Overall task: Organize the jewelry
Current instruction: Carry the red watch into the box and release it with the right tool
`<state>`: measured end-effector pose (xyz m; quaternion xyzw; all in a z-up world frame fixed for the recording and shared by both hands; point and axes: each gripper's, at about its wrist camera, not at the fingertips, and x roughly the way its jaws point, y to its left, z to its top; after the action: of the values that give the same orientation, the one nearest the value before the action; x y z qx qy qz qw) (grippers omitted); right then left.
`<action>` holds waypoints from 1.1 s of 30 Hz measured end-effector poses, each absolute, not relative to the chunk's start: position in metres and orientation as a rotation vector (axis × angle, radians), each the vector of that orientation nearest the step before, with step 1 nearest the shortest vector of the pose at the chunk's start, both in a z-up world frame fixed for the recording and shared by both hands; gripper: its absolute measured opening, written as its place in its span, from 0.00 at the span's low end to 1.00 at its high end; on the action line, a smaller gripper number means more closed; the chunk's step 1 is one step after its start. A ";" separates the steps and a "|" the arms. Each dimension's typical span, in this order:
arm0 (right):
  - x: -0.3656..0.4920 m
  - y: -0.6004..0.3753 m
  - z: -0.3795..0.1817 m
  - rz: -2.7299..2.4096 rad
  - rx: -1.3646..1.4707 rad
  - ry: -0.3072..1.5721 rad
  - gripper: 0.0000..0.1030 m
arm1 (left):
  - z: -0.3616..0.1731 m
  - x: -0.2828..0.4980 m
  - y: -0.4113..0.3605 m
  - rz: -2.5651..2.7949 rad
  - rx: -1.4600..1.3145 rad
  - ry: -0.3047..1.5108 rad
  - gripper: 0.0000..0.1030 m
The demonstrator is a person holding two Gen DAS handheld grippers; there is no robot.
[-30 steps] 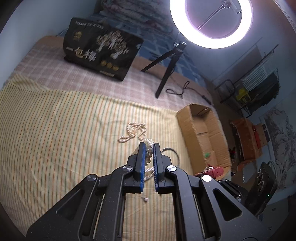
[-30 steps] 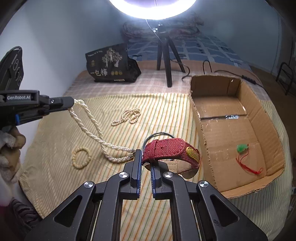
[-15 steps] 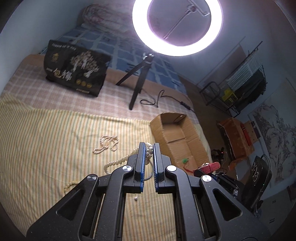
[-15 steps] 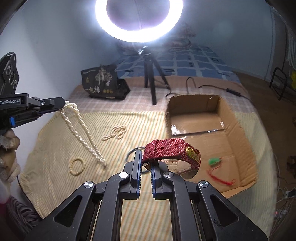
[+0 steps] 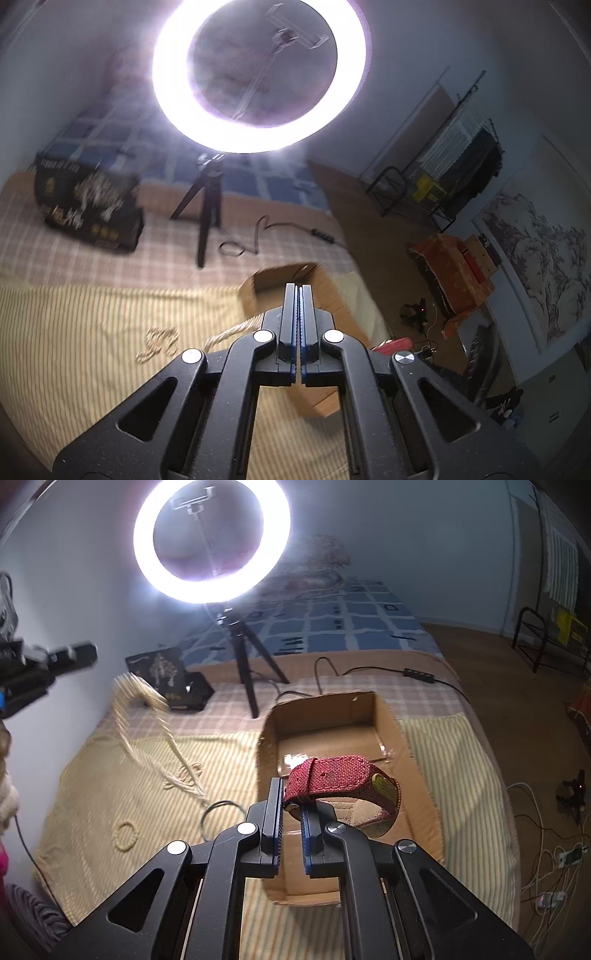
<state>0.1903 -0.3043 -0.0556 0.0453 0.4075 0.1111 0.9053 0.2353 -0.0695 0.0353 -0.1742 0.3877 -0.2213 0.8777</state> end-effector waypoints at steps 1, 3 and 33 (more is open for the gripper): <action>0.192 -0.308 -0.056 0.223 0.097 0.843 0.07 | 0.039 0.238 -0.075 -0.459 -0.359 0.800 0.00; 0.194 -0.311 -0.059 0.216 0.103 0.845 0.07 | 0.042 0.245 -0.085 -0.478 -0.356 0.809 0.00; 0.216 -0.335 -0.098 0.125 0.172 0.972 0.62 | -0.023 0.228 -0.070 -0.368 -0.189 0.915 0.09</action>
<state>0.2159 -0.3351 -0.0984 0.0823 0.4660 0.0598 0.8789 0.2278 -0.0701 -0.0234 -0.0904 0.4385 -0.1764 0.8766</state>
